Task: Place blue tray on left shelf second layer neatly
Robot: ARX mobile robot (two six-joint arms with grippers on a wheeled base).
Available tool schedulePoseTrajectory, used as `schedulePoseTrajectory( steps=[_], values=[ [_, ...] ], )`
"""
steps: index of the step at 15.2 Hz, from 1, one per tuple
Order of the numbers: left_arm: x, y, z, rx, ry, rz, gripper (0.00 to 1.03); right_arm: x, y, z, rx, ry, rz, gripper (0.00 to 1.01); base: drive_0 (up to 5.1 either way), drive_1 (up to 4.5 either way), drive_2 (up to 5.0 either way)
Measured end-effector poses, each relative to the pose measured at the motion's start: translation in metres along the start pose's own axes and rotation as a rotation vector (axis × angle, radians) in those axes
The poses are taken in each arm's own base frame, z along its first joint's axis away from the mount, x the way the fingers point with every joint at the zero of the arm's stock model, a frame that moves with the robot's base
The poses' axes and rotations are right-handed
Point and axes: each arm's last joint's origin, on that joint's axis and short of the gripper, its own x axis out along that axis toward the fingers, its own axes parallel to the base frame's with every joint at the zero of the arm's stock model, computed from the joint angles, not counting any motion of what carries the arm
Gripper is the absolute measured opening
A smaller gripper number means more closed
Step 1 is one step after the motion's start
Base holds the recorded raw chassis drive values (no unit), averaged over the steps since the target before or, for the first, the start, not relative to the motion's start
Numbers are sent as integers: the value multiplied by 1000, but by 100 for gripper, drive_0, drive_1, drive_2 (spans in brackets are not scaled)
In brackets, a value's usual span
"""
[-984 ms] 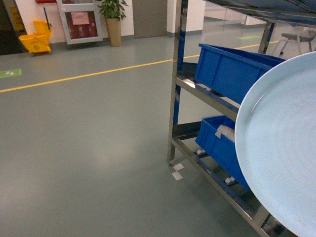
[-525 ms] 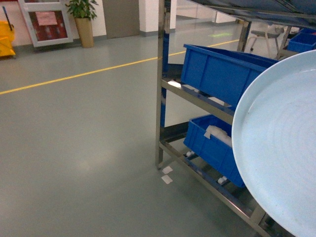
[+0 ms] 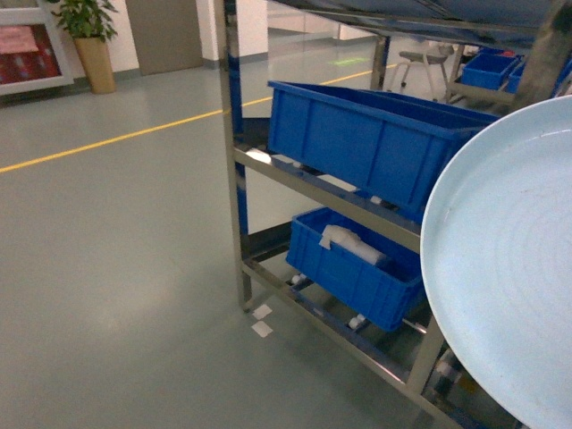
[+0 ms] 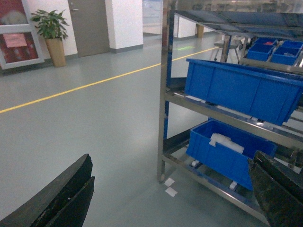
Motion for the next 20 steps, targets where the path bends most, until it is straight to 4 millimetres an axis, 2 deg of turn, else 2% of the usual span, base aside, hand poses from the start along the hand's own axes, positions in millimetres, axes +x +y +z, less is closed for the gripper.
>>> schedulePoseTrajectory(
  steps=[5,20],
  values=[
    [0,0,0,0,3,-1,98,0,0,0,-1,-2,-1,2,87,-93,-489],
    [0,0,0,0,-2,-2,98,0,0,0,0,-1,-3,2,-158,-158,-158]
  ],
)
